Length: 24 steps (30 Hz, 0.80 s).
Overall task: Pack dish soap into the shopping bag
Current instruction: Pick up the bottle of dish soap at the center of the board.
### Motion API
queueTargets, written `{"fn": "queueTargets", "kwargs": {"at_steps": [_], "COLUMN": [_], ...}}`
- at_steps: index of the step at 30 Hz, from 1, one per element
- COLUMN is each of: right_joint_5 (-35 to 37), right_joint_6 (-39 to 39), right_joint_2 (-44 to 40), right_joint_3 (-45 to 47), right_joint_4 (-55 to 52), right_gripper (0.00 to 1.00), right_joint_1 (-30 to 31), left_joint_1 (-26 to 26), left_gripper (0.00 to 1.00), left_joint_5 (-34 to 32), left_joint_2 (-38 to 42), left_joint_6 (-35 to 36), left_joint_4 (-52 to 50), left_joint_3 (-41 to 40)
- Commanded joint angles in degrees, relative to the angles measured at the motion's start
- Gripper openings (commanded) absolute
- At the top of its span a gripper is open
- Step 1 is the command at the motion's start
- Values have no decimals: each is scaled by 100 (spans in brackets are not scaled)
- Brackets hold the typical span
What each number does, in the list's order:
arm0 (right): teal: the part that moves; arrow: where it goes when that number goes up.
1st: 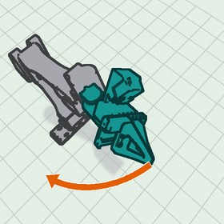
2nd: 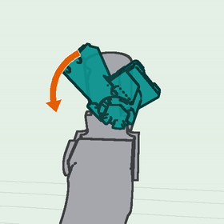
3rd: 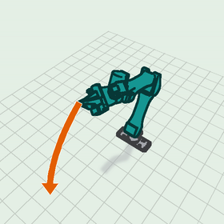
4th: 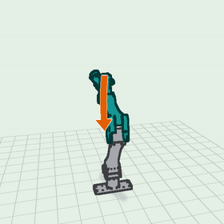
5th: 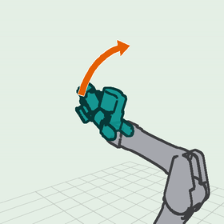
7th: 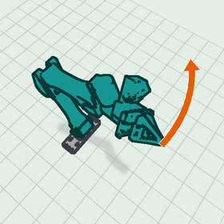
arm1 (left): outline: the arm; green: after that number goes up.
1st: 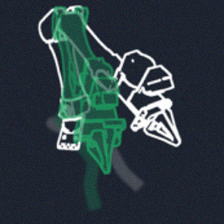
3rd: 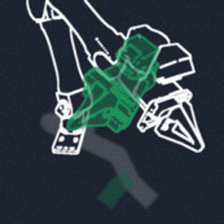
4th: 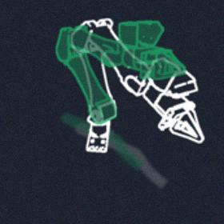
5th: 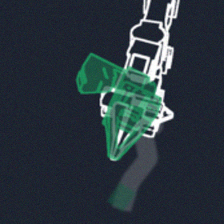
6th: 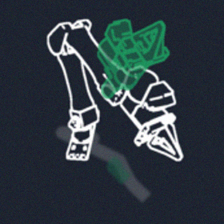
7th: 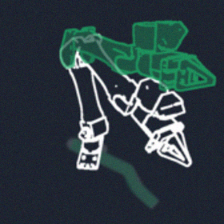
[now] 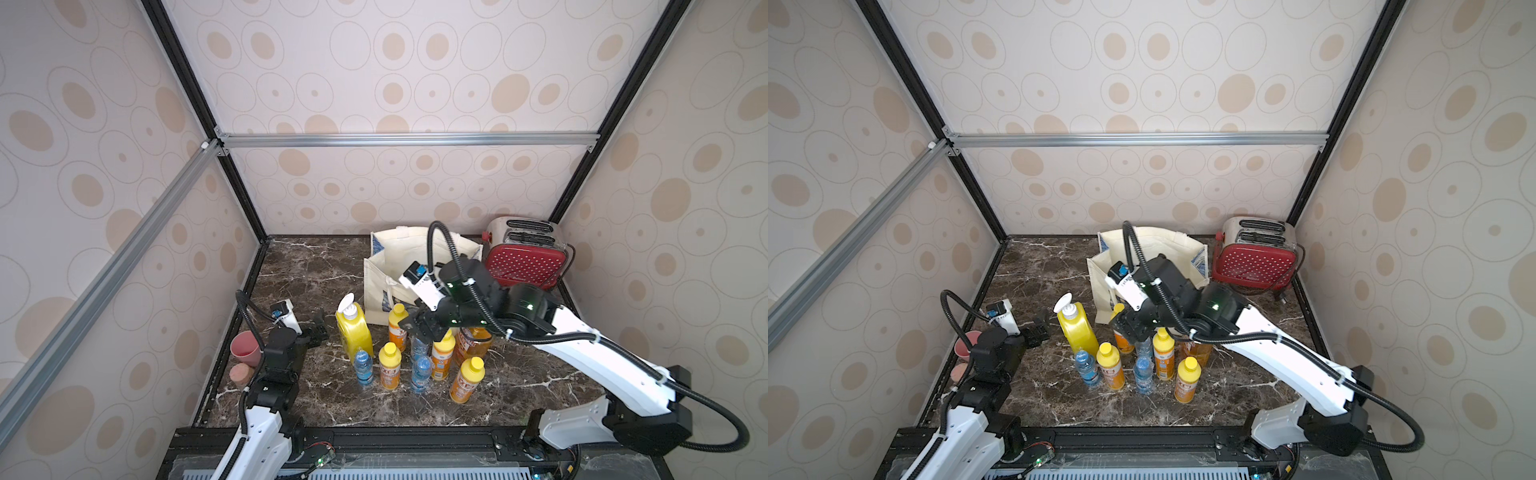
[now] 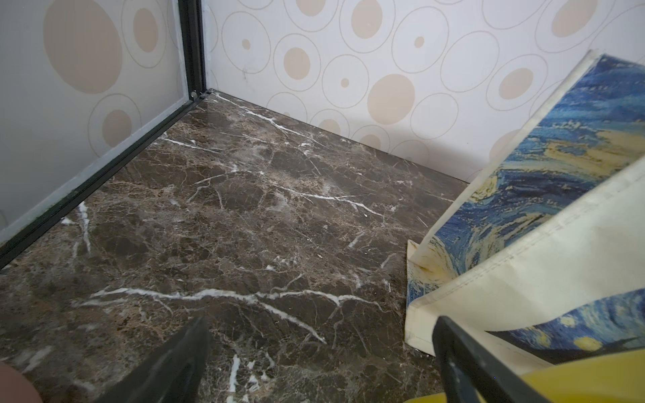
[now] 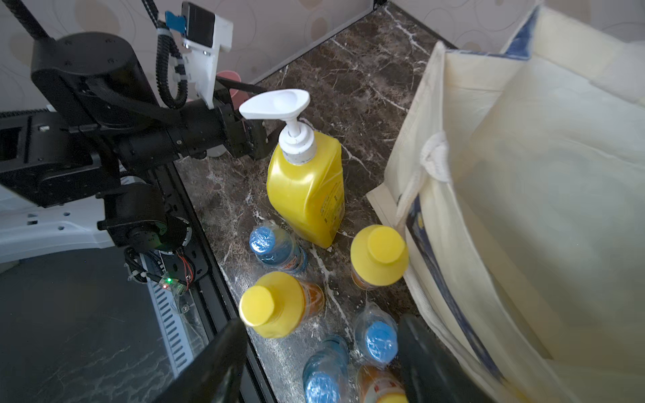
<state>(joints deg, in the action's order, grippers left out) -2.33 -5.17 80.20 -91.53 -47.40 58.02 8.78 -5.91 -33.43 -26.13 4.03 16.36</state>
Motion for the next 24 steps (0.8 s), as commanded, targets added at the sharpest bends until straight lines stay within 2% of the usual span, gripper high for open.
{"fn": "queueTargets", "kwargs": {"at_steps": [1,6,11,18,24], "right_joint_5": [366,575,161,-87,-300], "right_joint_6": [205,231,375,368,373], "right_joint_2": [252,332,725,1536,2099], "right_joint_3": [-315,-252,-624,-1074,-1353], "right_joint_4": [149,435,342,391,523], "right_gripper": [72,72,73,73,73], "right_joint_1": [196,222,241,276,346], "left_joint_1": [-15,-10,-15,-9,-14], "left_gripper": [98,96,94,94,95], "left_joint_5": [-72,180,248,-508,-368], "left_joint_2": [160,767,1226,1169,1111], "left_joint_6": [-28,-38,-202,-429,-409], "left_joint_4": [-162,-820,-1183,-1459,-1378], "left_joint_3": [126,504,754,629,666]}}
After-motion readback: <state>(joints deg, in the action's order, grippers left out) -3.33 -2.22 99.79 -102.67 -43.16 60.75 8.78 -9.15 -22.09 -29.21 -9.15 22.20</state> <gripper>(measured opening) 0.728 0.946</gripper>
